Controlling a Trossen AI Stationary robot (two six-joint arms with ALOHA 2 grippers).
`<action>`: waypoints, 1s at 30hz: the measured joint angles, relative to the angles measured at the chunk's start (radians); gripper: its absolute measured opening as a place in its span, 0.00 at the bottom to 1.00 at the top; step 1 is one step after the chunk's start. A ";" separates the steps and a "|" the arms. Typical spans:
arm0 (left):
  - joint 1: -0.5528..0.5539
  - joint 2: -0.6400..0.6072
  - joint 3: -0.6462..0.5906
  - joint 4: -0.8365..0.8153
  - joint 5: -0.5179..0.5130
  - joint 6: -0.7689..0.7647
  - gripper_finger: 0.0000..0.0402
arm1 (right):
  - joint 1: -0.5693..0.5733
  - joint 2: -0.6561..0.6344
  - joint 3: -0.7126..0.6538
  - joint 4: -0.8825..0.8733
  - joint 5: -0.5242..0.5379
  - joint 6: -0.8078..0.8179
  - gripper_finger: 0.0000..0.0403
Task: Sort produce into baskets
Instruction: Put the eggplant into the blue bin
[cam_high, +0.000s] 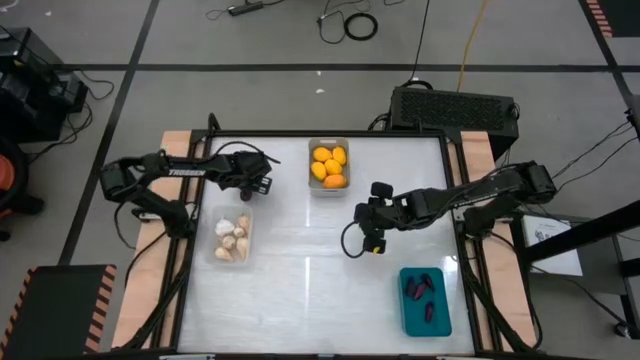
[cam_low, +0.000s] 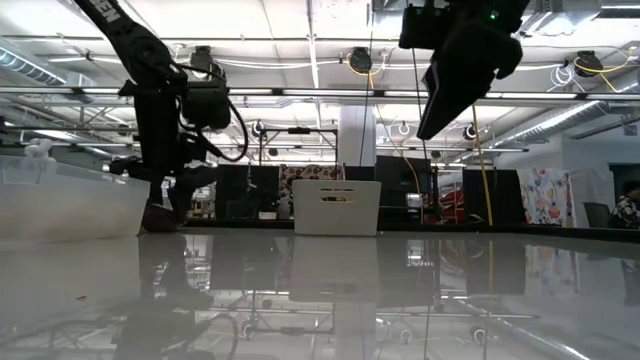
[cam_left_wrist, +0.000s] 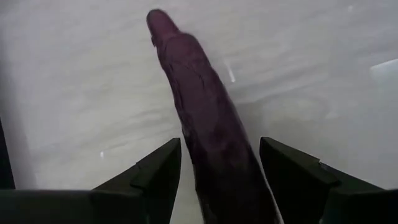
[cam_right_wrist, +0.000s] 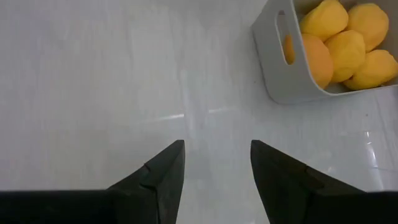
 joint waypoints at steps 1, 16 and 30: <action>0.001 0.012 0.000 0.001 0.001 0.000 0.56 | -0.003 0.000 -0.004 0.008 -0.001 0.000 0.44; 0.008 0.084 0.002 0.056 -0.005 0.063 0.46 | -0.013 0.000 -0.009 0.085 -0.023 -0.006 0.44; -0.014 0.087 -0.002 0.329 -0.062 0.218 0.35 | -0.050 0.001 -0.009 0.110 -0.022 0.048 0.44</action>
